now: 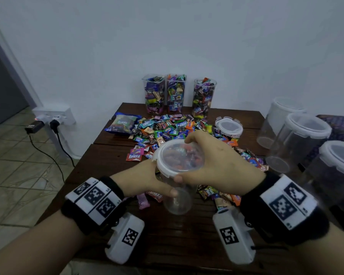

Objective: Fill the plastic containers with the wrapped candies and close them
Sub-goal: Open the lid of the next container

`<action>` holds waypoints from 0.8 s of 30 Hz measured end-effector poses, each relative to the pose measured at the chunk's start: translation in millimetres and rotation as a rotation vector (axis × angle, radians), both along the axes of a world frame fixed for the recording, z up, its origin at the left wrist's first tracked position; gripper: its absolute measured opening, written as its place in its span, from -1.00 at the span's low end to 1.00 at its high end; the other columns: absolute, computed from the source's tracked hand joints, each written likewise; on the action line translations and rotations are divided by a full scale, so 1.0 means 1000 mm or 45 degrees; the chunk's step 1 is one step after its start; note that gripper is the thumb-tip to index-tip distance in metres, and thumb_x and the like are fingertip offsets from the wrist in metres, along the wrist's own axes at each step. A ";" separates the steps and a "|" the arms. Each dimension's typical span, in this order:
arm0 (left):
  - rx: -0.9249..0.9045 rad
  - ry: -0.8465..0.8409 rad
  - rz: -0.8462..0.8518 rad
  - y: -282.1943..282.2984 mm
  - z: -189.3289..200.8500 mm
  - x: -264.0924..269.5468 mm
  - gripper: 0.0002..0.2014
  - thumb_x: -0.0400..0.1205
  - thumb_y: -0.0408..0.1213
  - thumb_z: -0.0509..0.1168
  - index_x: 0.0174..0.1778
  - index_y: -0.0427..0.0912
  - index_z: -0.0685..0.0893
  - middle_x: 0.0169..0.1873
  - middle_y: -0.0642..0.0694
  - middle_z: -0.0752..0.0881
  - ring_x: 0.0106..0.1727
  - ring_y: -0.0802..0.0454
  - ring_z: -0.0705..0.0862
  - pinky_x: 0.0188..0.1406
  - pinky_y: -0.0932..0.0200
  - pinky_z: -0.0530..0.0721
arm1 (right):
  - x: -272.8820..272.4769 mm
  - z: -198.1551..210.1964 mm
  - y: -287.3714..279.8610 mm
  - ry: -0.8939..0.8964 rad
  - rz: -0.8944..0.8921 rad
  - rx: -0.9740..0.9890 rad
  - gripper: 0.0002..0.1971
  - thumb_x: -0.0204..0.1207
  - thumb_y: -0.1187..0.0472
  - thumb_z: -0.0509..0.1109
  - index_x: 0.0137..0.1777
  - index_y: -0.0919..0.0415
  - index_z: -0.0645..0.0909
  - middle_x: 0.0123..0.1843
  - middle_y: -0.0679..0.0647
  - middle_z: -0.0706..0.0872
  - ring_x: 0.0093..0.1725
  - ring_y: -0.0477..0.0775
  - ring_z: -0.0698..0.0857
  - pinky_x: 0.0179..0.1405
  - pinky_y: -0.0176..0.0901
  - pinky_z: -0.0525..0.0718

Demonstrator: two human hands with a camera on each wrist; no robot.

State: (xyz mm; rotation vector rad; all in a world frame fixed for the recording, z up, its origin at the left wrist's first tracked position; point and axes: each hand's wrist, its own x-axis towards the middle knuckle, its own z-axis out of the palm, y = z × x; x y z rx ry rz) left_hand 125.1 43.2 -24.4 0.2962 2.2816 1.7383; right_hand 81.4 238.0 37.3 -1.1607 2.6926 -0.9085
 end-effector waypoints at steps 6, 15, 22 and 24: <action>0.036 0.059 0.156 -0.001 -0.011 0.003 -0.20 0.13 -0.19 0.62 0.35 -0.02 0.55 0.22 0.08 0.73 0.29 0.16 0.65 0.24 0.20 0.61 | 0.000 -0.001 -0.003 0.092 0.056 -0.062 -0.36 0.02 -0.40 0.34 0.06 -0.10 0.35 -0.05 -0.17 0.55 -0.12 -0.10 0.53 -0.17 -0.19 0.54; 0.019 -0.010 0.165 -0.003 -0.013 -0.002 -0.10 0.03 -0.07 0.66 0.32 0.17 0.48 0.28 0.06 0.67 0.34 0.18 0.60 0.36 -0.02 0.58 | -0.084 0.012 0.006 -0.107 -0.384 -0.267 -0.43 0.33 -0.20 0.49 0.18 0.08 0.38 0.12 0.01 0.56 0.01 0.04 0.56 -0.02 -0.09 0.49; 0.075 -0.069 0.144 -0.001 -0.010 -0.007 -0.15 0.06 -0.15 0.62 0.29 0.20 0.47 0.21 0.22 0.68 0.32 0.25 0.60 0.15 0.26 0.62 | -0.191 -0.028 0.018 -0.144 -0.757 0.173 -0.22 0.39 -0.13 0.51 0.41 0.35 0.31 0.37 0.35 0.53 0.27 0.35 0.57 0.06 0.02 0.49; 0.078 -0.070 0.157 -0.001 -0.011 -0.007 -0.11 0.07 -0.17 0.61 0.35 0.14 0.44 0.26 0.14 0.65 0.34 0.24 0.59 0.20 0.26 0.61 | -0.213 -0.041 0.022 -0.173 -0.827 0.274 -0.18 0.38 -0.09 0.53 0.45 0.39 0.26 0.40 0.42 0.50 0.29 0.41 0.56 0.07 0.07 0.50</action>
